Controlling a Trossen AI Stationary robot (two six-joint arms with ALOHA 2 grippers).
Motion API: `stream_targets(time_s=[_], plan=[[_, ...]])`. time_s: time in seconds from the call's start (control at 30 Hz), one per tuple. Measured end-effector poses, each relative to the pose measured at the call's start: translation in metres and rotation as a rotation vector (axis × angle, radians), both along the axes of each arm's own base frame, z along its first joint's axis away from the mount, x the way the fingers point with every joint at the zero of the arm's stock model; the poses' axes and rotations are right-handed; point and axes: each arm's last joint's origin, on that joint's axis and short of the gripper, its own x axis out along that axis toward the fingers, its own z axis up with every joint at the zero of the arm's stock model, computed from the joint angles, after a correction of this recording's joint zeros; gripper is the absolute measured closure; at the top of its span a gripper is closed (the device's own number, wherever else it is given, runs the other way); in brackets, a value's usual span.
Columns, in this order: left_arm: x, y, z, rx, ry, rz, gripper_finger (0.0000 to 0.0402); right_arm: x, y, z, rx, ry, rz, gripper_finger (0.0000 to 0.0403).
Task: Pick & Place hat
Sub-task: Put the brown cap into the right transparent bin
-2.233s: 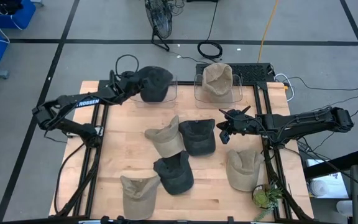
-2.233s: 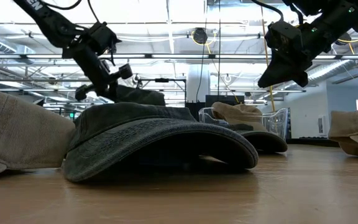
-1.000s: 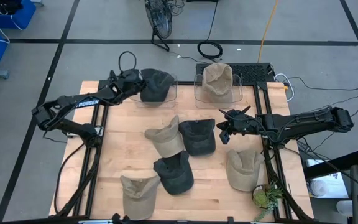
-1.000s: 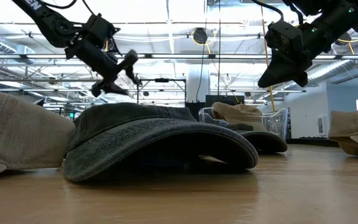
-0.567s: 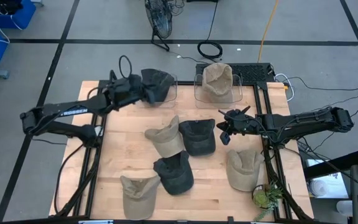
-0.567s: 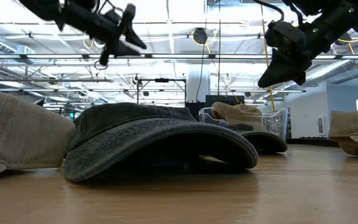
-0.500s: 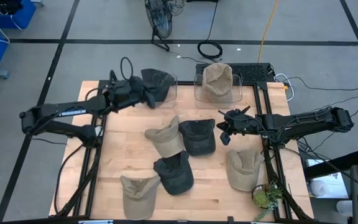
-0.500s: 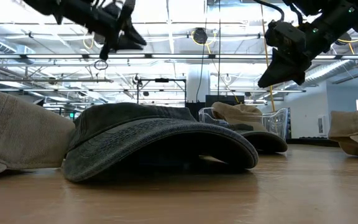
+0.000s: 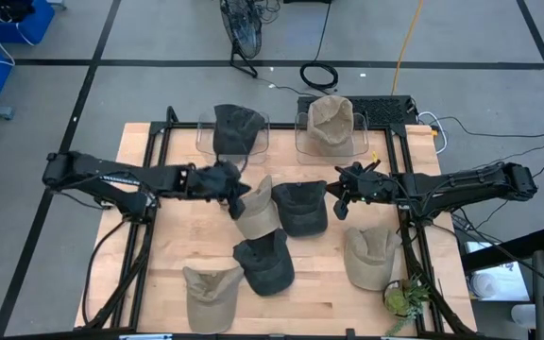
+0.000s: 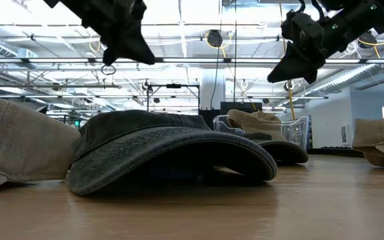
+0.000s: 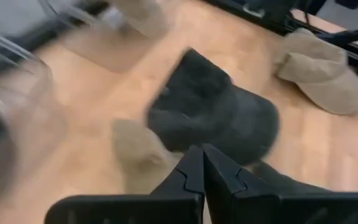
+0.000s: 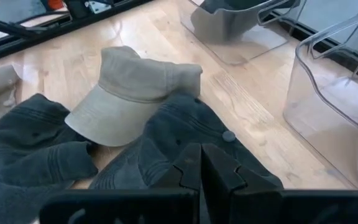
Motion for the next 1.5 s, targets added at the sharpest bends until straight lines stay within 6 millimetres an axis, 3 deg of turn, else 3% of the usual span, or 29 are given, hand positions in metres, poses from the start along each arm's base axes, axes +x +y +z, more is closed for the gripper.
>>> stream_targets(time_s=[0.33, 0.47, 0.63, 0.8, 0.97, 1.13, 1.27, 1.5], plan=[[0.001, -0.022, -0.027, -0.064, 0.182, -0.233, 0.0399, 0.001, 0.002, 0.003, 0.123, -0.018, -0.015, 0.0403], [-0.009, -0.018, -0.038, 0.004, 0.147, -0.282, 0.0400, 0.008, 0.008, 0.015, 0.139, -0.026, -0.023, 0.0403], [-0.029, -0.002, -0.046, -0.012, -0.019, -0.307, 0.0400, 0.030, 0.016, 0.038, 0.105, -0.029, -0.073, 0.0403], [-0.051, 0.009, -0.050, -0.017, -0.076, -0.325, 0.0401, 0.054, 0.022, 0.051, 0.132, 0.164, -0.109, 0.0403], [-0.063, 0.017, -0.050, -0.008, -0.103, -0.298, 0.0398, 0.066, 0.026, 0.050, 0.267, 0.467, -0.181, 0.0403], [-0.066, 0.020, -0.047, 0.053, -0.120, -0.317, 0.0399, 0.058, 0.038, 0.040, 0.488, 0.690, -0.276, 0.0403], [-0.066, 0.020, -0.047, 0.071, -0.113, -0.343, 0.0390, 0.037, 0.060, 0.034, 0.597, 0.802, -0.441, 0.0403], [-0.066, 0.020, -0.049, 0.062, -0.103, -0.363, 0.0396, -0.017, 0.109, 0.047, 0.726, 0.642, -0.661, 0.0376]])
